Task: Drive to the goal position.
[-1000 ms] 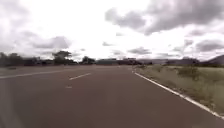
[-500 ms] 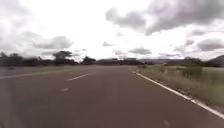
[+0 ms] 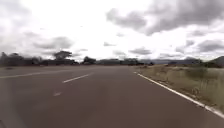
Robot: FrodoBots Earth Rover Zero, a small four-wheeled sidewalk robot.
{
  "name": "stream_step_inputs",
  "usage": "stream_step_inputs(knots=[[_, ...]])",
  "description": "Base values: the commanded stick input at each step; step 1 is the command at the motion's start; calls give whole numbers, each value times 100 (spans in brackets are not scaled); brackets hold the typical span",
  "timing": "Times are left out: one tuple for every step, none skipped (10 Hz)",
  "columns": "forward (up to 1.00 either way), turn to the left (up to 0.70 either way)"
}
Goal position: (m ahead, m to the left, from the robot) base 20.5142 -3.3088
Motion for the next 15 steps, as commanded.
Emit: stream_step_inputs(knots=[[70, 0], [70, 0], [70, 0], [70, 0], [70, 0], [70, 0], [70, 0], [70, 0], [70, 0], [70, 0], [70, 0], [70, 0], [70, 0], [70, 0], [70, 0]])
